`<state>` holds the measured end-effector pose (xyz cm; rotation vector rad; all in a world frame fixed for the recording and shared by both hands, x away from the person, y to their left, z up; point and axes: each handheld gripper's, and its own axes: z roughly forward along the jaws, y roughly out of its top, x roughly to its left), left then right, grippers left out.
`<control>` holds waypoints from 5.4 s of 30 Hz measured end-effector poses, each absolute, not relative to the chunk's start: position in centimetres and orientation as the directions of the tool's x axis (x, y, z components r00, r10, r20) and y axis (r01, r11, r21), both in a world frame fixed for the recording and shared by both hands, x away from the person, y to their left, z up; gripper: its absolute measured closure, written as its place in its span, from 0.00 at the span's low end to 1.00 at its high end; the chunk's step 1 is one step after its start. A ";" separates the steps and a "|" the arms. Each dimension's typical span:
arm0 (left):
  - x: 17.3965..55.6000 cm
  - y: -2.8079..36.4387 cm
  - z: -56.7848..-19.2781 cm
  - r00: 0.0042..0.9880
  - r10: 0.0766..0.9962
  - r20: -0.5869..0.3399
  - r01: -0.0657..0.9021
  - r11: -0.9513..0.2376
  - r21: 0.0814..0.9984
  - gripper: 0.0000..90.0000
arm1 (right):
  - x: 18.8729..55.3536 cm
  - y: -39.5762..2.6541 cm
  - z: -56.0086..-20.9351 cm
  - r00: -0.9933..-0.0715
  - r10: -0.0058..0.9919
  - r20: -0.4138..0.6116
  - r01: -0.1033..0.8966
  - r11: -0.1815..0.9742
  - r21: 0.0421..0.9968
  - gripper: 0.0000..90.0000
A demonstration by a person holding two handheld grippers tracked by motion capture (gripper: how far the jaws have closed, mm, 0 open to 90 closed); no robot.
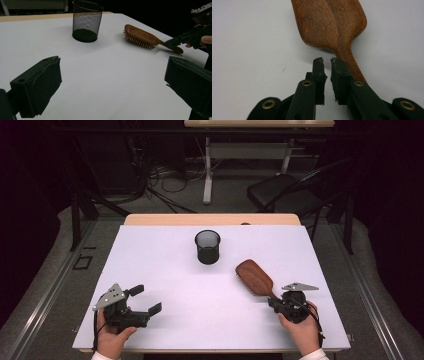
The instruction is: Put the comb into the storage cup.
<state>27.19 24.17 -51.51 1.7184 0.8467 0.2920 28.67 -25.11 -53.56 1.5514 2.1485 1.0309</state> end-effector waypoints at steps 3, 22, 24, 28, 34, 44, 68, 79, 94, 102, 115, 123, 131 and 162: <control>27.2 24.2 -51.5 0.711 0.667 -0.223 0.384 -0.102 0.918 0.01 | 28.6 -25.1 -53.5 -0.381 0.910 0.165 0.695 0.164 0.700 0.88; 27.2 24.2 -51.5 0.707 0.671 -0.224 0.386 -0.100 0.917 0.01 | 28.3 -24.8 -53.2 -0.431 0.888 0.160 0.625 0.165 0.763 0.55; 27.2 24.1 -51.5 0.707 0.671 -0.225 0.385 -0.098 0.918 0.01 | 28.3 -24.9 -53.2 -0.431 0.888 0.161 0.619 0.161 0.768 0.51; 27.2 24.2 -51.5 0.709 0.667 -0.228 0.388 -0.099 0.916 0.01 | 28.2 -25.0 -53.0 -0.430 0.889 0.157 0.604 0.154 0.782 0.43; 27.2 24.2 -51.5 0.708 0.668 -0.229 0.387 -0.096 0.917 0.01 | 28.2 -25.4 -53.0 -0.456 0.883 0.113 0.549 0.179 0.817 0.38; 27.2 24.1 -51.6 0.706 0.671 -0.226 0.386 -0.097 0.918 0.01 | 28.3 -26.4 -52.2 -0.444 0.892 0.085 0.537 0.188 0.822 0.35; 27.2 24.1 -51.6 0.699 0.678 -0.227 0.389 -0.094 0.917 0.01 | 30.5 -27.0 -51.2 -0.451 0.878 0.160 0.690 0.229 0.686 0.00; 27.1 24.1 -51.6 0.699 0.678 -0.227 0.390 -0.096 0.916 0.01 | 31.4 -26.2 -50.6 -0.488 0.871 0.064 0.710 0.353 0.609 0.00; 27.1 24.0 -51.7 0.700 0.679 -0.224 0.390 -0.100 0.915 0.01 | 32.3 -25.7 -50.3 -0.515 0.857 0.013 0.742 0.438 0.508 0.00; 27.1 24.0 -51.7 0.700 0.679 -0.222 0.390 -0.102 0.915 0.01 | 32.7 -25.4 -50.0 -0.526 0.850 0.001 0.753 0.466 0.464 0.05; 27.1 24.0 -51.7 0.700 0.677 -0.228 0.391 -0.096 0.915 0.01 | 33.2 -24.9 -49.8 -0.544 0.839 -0.026 0.752 0.501 0.428 0.15; 27.1 24.0 -51.7 0.699 0.678 -0.227 0.392 -0.098 0.915 0.01 | 33.8 -24.4 -50.1 -0.564 0.825 -0.034 0.751 0.529 0.395 0.16; 27.1 24.0 -51.7 0.701 0.676 -0.227 0.391 -0.098 0.915 0.01 | 34.5 -23.7 -50.5 -0.590 0.806 -0.041 0.751 0.567 0.339 0.20; 27.2 23.9 -51.8 0.702 0.674 -0.230 0.395 -0.100 0.913 0.01 | 36.3 -22.8 -51.8 -0.555 0.832 0.005 0.804 0.535 0.259 0.39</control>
